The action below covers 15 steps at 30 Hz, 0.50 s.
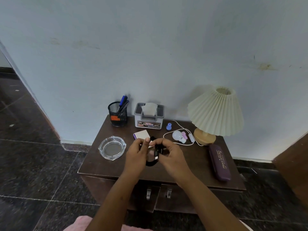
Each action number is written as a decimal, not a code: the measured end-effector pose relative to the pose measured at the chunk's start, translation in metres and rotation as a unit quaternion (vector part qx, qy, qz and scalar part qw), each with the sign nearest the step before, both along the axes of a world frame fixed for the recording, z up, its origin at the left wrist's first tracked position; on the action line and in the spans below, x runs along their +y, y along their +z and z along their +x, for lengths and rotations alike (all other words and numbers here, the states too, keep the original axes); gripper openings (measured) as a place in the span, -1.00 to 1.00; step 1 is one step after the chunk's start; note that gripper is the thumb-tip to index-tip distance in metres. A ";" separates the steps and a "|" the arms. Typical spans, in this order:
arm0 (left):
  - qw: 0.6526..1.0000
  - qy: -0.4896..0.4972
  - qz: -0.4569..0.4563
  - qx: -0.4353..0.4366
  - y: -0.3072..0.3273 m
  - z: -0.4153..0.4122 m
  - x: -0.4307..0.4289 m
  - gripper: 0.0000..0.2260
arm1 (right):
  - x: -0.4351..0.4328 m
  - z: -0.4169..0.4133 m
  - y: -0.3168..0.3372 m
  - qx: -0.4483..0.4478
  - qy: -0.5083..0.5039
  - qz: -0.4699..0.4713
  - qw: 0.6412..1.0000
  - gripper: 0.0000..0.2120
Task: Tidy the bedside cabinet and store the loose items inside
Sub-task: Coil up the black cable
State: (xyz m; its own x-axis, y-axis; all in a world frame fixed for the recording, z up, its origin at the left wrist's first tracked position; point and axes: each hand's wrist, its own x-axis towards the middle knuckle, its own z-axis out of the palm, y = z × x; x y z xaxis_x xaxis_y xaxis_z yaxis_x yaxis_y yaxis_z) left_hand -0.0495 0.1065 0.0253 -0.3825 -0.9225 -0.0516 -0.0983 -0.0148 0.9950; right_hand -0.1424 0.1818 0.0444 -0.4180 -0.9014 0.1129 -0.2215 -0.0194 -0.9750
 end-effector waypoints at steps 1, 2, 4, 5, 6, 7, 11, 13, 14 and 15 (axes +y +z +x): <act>0.999 -0.020 0.036 0.024 0.001 -0.001 0.002 -0.78 | -0.001 -0.002 -0.001 -0.008 -0.019 -0.005 1.000 -0.81; 0.996 -0.035 0.064 0.043 0.002 -0.001 0.004 -0.82 | -0.002 -0.004 -0.001 -0.023 -0.031 -0.012 0.999 -0.85; 0.992 -0.053 0.092 0.067 0.006 -0.002 0.005 -0.85 | -0.003 -0.010 0.001 -0.061 -0.035 -0.021 0.997 -0.88; 0.990 -0.056 0.100 0.080 0.008 -0.001 0.005 -0.85 | -0.002 -0.011 0.003 -0.089 -0.030 -0.025 0.995 -0.88; 0.988 -0.059 0.107 0.089 0.009 -0.001 0.005 -0.85 | -0.002 -0.011 0.003 -0.119 -0.023 -0.027 0.992 -0.87; 0.987 -0.060 0.113 0.095 0.010 -0.001 0.005 -0.84 | -0.002 -0.010 0.003 -0.150 -0.015 -0.025 0.988 -0.87; 0.982 -0.016 0.147 0.115 0.013 0.000 0.002 -0.82 | -0.004 -0.004 0.005 -0.253 -0.009 -0.014 0.967 -0.78; 0.975 0.018 0.171 0.141 0.013 0.001 -0.002 -0.83 | -0.005 -0.006 0.008 -0.296 -0.011 -0.012 0.955 -0.78; 0.972 0.024 0.177 0.151 0.013 0.002 -0.003 -0.85 | -0.005 -0.008 0.008 -0.300 -0.010 -0.011 0.954 -0.81; 0.970 0.025 0.181 0.158 0.014 0.003 -0.004 -0.86 | -0.005 -0.009 0.009 -0.299 -0.009 -0.010 0.954 -0.85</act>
